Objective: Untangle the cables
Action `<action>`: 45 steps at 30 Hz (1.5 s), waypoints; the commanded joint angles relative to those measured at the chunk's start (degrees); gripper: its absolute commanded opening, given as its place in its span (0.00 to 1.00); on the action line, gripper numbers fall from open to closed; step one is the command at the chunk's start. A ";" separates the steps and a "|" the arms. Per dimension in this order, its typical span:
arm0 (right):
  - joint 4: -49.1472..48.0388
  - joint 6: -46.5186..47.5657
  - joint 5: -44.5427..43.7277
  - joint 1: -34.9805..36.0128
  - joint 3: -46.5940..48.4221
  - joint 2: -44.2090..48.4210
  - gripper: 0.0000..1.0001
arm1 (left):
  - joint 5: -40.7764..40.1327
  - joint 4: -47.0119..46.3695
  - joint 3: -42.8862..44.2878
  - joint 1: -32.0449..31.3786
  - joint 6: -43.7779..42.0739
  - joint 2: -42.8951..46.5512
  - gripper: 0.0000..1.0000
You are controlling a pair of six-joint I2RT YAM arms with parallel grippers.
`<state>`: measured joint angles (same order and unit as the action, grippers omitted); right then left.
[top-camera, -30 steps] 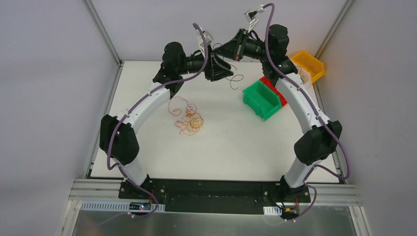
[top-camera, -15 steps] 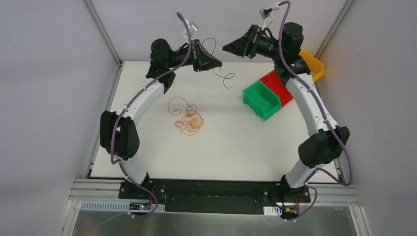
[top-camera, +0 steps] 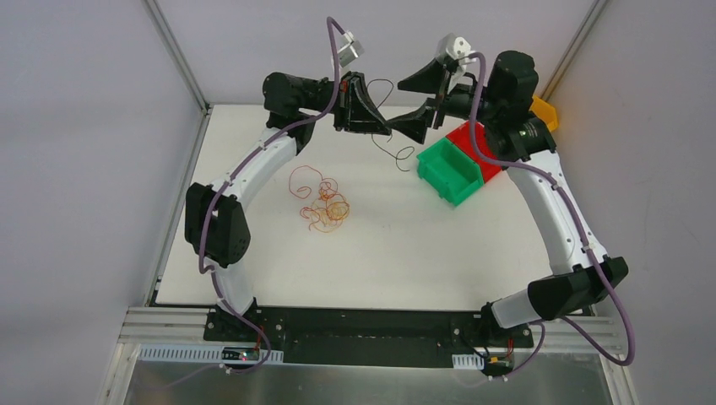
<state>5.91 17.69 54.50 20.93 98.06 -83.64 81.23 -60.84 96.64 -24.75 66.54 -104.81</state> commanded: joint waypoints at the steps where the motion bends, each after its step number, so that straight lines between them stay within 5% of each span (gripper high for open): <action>1: 17.04 33.37 -2.76 -0.29 6.49 -0.74 0.99 | 5.84 1.72 2.36 -0.13 -1.41 0.30 0.00; 3: 26.73 43.87 -6.26 -0.32 11.19 -2.36 1.00 | 10.05 2.69 3.86 -0.16 -0.24 -1.25 0.00; 5: 31.94 43.56 -8.28 -1.29 15.64 -4.22 0.99 | 13.93 -5.77 4.54 -0.07 7.80 -3.46 0.00; 8: 37.94 24.48 -6.66 -3.81 26.15 -9.14 0.99 | 17.87 -25.31 9.87 -0.43 30.09 -9.66 0.00; 11: 44.56 9.62 -2.18 -4.89 30.44 -12.29 0.96 | 17.96 -25.68 15.99 0.20 36.43 -13.38 0.00; 14: 36.46 -4.87 -1.49 -5.09 21.22 -9.00 0.92 | 17.95 -23.38 26.26 -0.06 43.89 -18.22 0.00; 19: 17.10 -22.66 -6.46 -6.93 3.96 -0.59 0.92 | 11.03 1.91 17.88 -1.95 31.30 -11.75 0.00; 25: 16.62 -25.97 -10.23 -12.01 4.11 -0.85 0.94 | 4.38 27.77 20.60 -0.88 21.11 -9.17 0.00; 26: 16.97 -26.19 -10.10 -12.71 4.72 -1.28 0.94 | 2.11 38.71 21.29 0.06 14.12 -9.04 0.00; 28: 18.30 -26.40 -9.88 -13.56 6.35 -2.11 0.94 | -7.95 77.59 26.81 2.53 -12.39 -8.96 0.00; 29: 18.94 -26.54 -9.73 -13.79 6.77 -2.29 0.94 | -14.36 87.44 27.94 3.67 -20.78 -8.37 0.00; 33: 18.94 -24.83 -10.93 -13.83 4.01 -0.01 0.94 | -41.63 90.26 22.77 5.31 -21.76 -2.92 0.00; 37: 14.11 -20.58 -17.99 -10.78 -0.72 2.79 0.94 | -58.65 90.32 23.22 0.29 -18.07 -0.96 0.00; 45: 4.92 -19.46 -30.19 0.37 0.41 -2.41 0.88 | -70.22 90.28 23.75 -5.17 -9.50 -1.62 0.00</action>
<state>18.81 -2.28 31.03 17.98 97.36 -83.92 19.97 27.94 119.42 -30.13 52.36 -108.90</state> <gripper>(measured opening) 0.899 0.010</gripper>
